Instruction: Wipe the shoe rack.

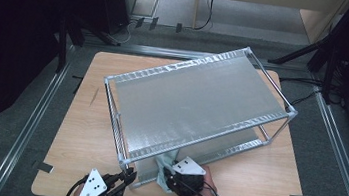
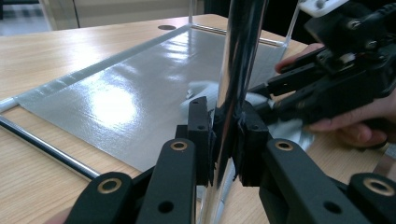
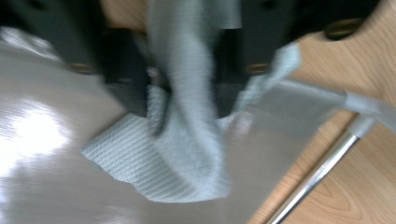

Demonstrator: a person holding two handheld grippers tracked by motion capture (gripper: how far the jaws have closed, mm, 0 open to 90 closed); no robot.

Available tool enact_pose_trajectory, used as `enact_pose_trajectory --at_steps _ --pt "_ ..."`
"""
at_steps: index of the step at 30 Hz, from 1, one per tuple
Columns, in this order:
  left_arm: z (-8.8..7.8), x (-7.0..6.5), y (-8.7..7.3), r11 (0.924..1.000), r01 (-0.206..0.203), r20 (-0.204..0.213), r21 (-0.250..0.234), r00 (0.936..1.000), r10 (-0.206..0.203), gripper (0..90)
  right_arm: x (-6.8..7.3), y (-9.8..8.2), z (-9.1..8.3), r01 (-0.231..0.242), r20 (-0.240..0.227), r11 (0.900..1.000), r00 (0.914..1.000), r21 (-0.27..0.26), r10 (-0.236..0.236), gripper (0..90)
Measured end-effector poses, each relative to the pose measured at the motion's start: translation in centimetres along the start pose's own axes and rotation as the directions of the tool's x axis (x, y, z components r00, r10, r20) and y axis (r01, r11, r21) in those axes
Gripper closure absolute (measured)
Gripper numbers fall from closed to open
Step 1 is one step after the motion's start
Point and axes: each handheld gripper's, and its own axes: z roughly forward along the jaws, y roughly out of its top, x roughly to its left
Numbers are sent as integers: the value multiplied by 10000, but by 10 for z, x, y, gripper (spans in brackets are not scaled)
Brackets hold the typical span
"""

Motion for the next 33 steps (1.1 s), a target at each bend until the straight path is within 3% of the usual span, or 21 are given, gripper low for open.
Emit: enact_pose_trajectory --at_steps 2,5,8,10,12,14,17,19,21,23,26,27,28,29,30,31,33 --pt "0 0 0 10000 -16 8 -4 10000 16 801 -6 -2 -5 164 142 9999 9998 0 -164 737" --pt "0 0 0 10000 -34 5 7 10000 34 801 -19 -2 -10 33 387 9999 9992 137 -38 768" --pt "0 0 0 10000 -52 -5 8 10000 52 802 -44 -4 -15 -397 1066 9991 9936 133 380 775" --pt "-1 1 0 10000 -75 -37 1 10000 75 802 -65 -6 -20 -805 1607 9967 9839 70 783 776" --pt "-2 3 0 10000 -36 -88 1 10000 36 801 -87 -9 -27 -1127 2232 9936 9685 -23 1104 776" --pt "-1 5 0 10000 27 -108 -3 9999 -27 801 -112 -14 -36 -1691 2849 9854 9438 -181 1672 776" --pt "-1 5 0 10000 60 -135 -6 9999 -60 801 -134 -20 -47 -2413 3484 9692 9052 -500 2433 776" --pt "-1 5 0 10000 83 -123 0 9999 -83 801 -137 -23 -48 -2707 3411 9604 8984 -662 2767 779" --pt "-1 4 0 9999 132 -152 17 9998 -131 800 -129 -22 -45 -2482 3512 9666 9010 -644 2548 780" --pt "-1 4 0 9999 154 -112 -8 9998 -154 800 -113 -18 -37 -2188 3169 9743 9216 -531 2242 779" --pt "0 2 0 9998 202 -41 -27 9998 -202 799 -73 -11 -20 -1322 2595 9908 9562 -287 1351 779" --pt "1 0 0 9997 222 3 -42 9998 -222 799 -63 -9 -16 -1179 2378 9927 9638 -250 1205 778" --pt "1 0 0 9997 235 29 -46 9997 -235 798 -41 -5 -8 -720 1904 9973 9789 -156 736 777" --pt "2 -2 0 9998 214 107 -43 9997 -213 798 -33 -4 -5 -597 1760 9981 9825 -120 609 777" --pt "3 -3 0 9998 177 104 -30 9998 -177 798 -8 0 0 63 1231 10000 9924 6 -64 775" --pt "3 -5 0 9999 162 98 -52 9998 -162 798 6 1 3 577 953 9983 9938 16 -576 774" --pt "3 -5 -1 9999 135 83 -66 9999 -134 798 38 2 8 1818 342 9833 9828 -24 -1817 775"
